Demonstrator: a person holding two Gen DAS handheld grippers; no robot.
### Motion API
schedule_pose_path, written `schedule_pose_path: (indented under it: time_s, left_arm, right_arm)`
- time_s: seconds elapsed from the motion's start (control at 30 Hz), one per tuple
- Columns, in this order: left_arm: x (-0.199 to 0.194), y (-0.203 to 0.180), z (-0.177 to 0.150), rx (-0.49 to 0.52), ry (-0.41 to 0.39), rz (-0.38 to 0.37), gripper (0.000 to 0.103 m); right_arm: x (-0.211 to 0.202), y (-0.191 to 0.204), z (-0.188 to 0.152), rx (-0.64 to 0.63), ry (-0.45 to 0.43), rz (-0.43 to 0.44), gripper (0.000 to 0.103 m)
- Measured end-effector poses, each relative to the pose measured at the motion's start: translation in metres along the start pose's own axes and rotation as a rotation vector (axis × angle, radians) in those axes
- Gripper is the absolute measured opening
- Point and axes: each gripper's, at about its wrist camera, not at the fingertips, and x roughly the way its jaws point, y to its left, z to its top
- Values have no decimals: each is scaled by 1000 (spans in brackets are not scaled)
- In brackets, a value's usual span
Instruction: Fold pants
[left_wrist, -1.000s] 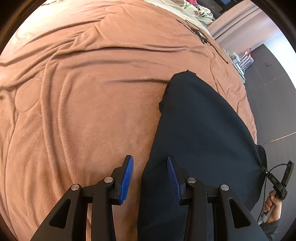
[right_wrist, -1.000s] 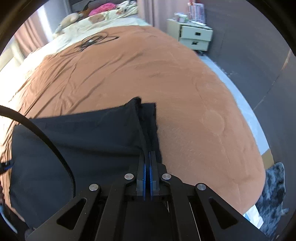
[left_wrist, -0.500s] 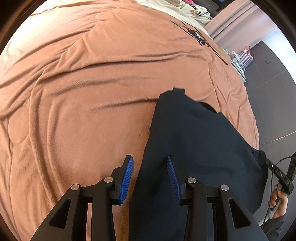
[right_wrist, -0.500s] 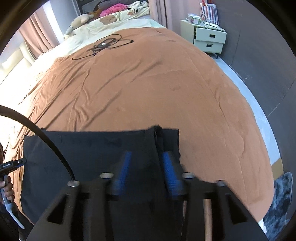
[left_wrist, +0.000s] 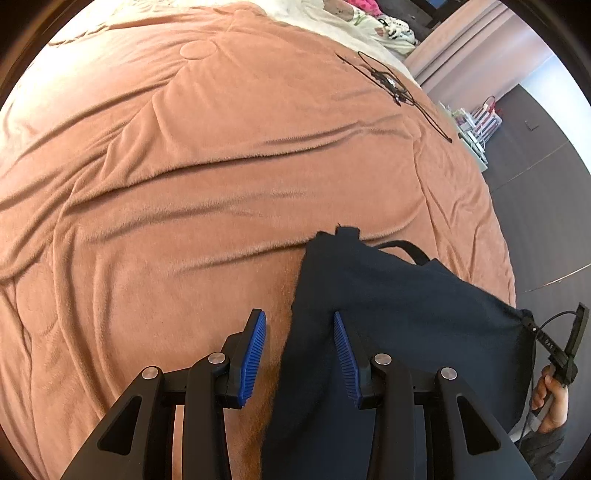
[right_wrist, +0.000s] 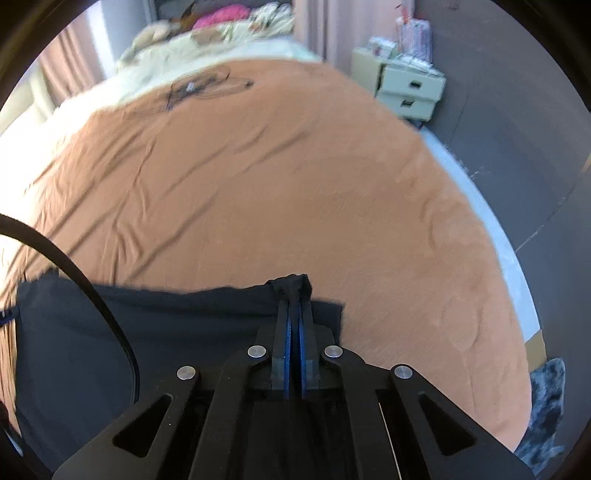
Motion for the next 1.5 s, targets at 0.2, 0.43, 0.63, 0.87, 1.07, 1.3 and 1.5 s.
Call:
schedule_pose_path:
  time_s: [0.2,0.43,0.63,0.87,1.07,1.3,1.5]
  left_arm:
    - [3,-1,7,3,-14,15,42]
    - [17,5,19,1,-6,29,48]
    - [21,10,18,-34,30,-51,48]
    - [27,10,4,-18,93,-144,48]
    - [27,4,-3,25,112,-162,48]
    - [26,3,-4,25,76,-159,24]
    - [10,6,-1,-16,15,-197,14]
  right_arm:
    - [19,0,-6,29,43,-25,0]
    - [14,-3,-14,62,68,-18,29]
    - [-40,-24,-42,114,-25,21,63]
    - [-75,-51,-109,220,-14,109,63]
    - [-99,-75,-159,354,-8,128,63]
    - [-112,-90,-213,519,6,251,63]
    - [-91,-81,-232,598,33,441,63]
